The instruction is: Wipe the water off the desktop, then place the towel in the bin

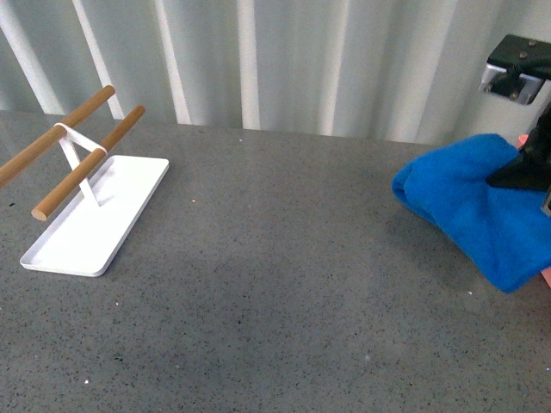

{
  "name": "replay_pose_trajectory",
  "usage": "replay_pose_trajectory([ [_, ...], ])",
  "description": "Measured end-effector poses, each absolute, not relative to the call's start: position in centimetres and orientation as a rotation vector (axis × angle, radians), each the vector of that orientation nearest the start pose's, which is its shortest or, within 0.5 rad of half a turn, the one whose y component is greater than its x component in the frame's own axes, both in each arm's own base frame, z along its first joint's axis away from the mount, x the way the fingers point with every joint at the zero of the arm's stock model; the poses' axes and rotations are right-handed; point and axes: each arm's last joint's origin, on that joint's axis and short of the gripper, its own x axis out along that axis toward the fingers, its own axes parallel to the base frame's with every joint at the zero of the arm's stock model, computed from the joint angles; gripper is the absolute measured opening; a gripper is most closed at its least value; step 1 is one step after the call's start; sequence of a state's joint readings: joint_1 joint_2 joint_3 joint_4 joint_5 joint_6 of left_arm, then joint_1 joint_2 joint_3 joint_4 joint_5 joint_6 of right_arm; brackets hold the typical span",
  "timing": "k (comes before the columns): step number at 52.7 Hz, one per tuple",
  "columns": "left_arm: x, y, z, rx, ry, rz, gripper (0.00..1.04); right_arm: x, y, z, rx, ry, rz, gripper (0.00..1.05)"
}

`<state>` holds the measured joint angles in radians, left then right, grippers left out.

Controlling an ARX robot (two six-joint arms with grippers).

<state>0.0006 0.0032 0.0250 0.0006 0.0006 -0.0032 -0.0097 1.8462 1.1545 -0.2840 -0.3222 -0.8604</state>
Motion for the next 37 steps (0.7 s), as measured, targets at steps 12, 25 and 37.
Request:
replay_pose_trajectory([
  [12,9.6,0.0,17.2,-0.003,-0.022,0.0,0.98,39.1,-1.0,23.2,-0.517,0.619,0.527,0.04],
  [25,9.6,0.0,17.2,-0.003,-0.022,0.0,0.98,35.8,-6.2,34.6,-0.366,0.351,0.318,0.04],
  [37,9.6,0.0,17.2,-0.003,-0.022,0.0,0.98,33.2,-10.9,34.7,-0.303,0.379,0.188,0.04],
])
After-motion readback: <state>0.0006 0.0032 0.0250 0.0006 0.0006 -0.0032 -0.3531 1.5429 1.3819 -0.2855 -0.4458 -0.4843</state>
